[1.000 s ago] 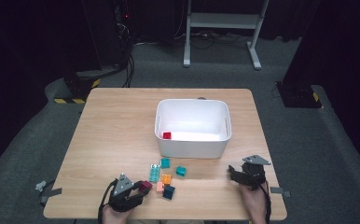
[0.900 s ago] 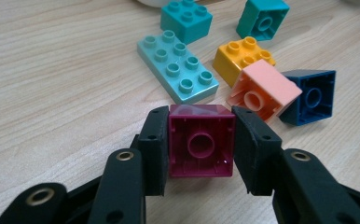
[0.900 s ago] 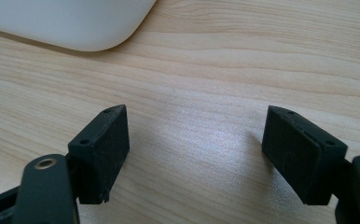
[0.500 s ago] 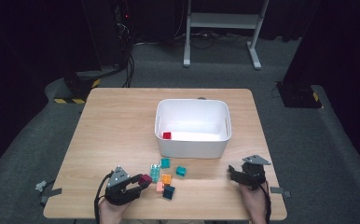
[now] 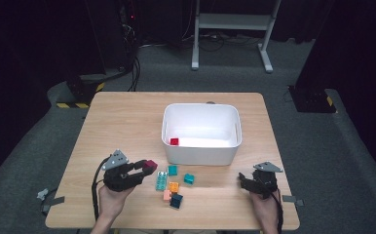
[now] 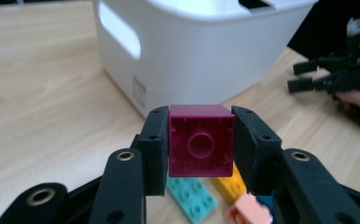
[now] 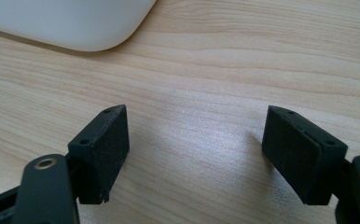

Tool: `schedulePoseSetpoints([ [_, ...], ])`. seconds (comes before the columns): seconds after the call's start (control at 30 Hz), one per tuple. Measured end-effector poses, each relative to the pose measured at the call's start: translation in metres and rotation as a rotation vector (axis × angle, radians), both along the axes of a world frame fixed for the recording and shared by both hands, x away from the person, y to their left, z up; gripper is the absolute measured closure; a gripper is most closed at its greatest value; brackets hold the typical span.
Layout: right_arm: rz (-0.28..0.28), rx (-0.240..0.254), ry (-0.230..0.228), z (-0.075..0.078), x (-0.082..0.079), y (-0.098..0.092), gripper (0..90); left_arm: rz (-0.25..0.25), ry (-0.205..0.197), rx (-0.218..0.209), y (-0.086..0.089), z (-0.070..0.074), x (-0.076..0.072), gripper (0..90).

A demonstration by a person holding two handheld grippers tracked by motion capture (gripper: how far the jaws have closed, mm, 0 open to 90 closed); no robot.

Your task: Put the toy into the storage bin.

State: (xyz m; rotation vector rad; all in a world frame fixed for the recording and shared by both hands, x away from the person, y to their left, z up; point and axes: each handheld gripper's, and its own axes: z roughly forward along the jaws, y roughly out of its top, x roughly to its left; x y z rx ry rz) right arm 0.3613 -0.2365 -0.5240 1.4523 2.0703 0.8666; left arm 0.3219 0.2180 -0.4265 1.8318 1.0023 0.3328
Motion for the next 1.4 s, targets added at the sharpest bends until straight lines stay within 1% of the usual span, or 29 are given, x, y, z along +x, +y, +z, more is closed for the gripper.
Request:
schedulePoseSetpoints([
  [0.07,0.0,0.0,0.0,0.0,0.0,0.0,22.8,-0.007,-0.005,-0.014,-0.001,0.012,0.009,58.8],
  [0.2,-0.002,0.001,0.001,0.0,0.0,0.0,22.8,-0.022,-0.03,-0.014,-0.007,0.033,0.023,58.8],
  [0.3,0.0,0.0,0.0,0.0,0.0,0.0,22.8,-0.031,-0.033,-0.03,-0.01,0.043,0.034,58.8],
  [0.33,-0.001,0.001,0.001,0.0,0.0,0.0,22.8,-0.033,-0.039,-0.028,-0.012,0.047,0.039,58.8],
  [0.4,0.0,0.0,0.0,0.0,0.0,0.0,22.8,-0.032,-0.043,-0.025,-0.015,0.052,0.045,58.8],
  [0.47,0.0,0.0,0.0,0.0,0.0,0.0,22.8,-0.039,-0.032,-0.051,-0.017,0.056,0.053,58.8],
  [0.5,-0.001,0.001,0.001,0.0,0.0,0.0,22.9,-0.04,-0.029,-0.057,-0.019,0.057,0.055,58.8],
  [0.57,0.0,0.0,0.0,0.0,0.0,0.0,22.8,-0.038,-0.037,-0.039,-0.024,0.06,0.062,58.8],
  [0.67,-0.001,0.001,0.001,0.0,0.0,0.0,22.8,-0.042,-0.032,-0.041,-0.031,0.062,0.069,58.8],
  [0.8,0.0,0.0,0.0,0.0,0.0,0.0,22.8,-0.049,-0.032,-0.026,-0.042,0.064,0.078,58.7],
  [0.9,-0.001,0.001,0.001,0.0,0.0,0.0,22.9,-0.047,-0.024,-0.015,-0.049,0.064,0.085,58.7],
  [1.0,0.0,0.001,0.001,0.0,0.0,0.0,22.9,-0.049,-0.029,0.013,-0.056,0.064,0.09,58.7],
  [1.07,-0.001,0.001,0.002,0.0,0.0,0.0,22.9,-0.049,-0.029,0.024,-0.06,0.063,0.094,58.7],
  [1.17,-0.001,0.001,0.001,0.0,0.0,0.0,22.9,-0.045,-0.02,0.024,-0.064,0.06,0.099,58.6],
  [1.3,0.0,0.001,0.002,0.0,0.0,0.0,22.9,-0.045,-0.013,0.031,-0.068,0.056,0.103,58.6],
  [1.4,0.0,0.001,0.002,0.0,0.0,0.0,22.9,-0.044,-0.012,0.048,-0.071,0.054,0.105,58.6],
])
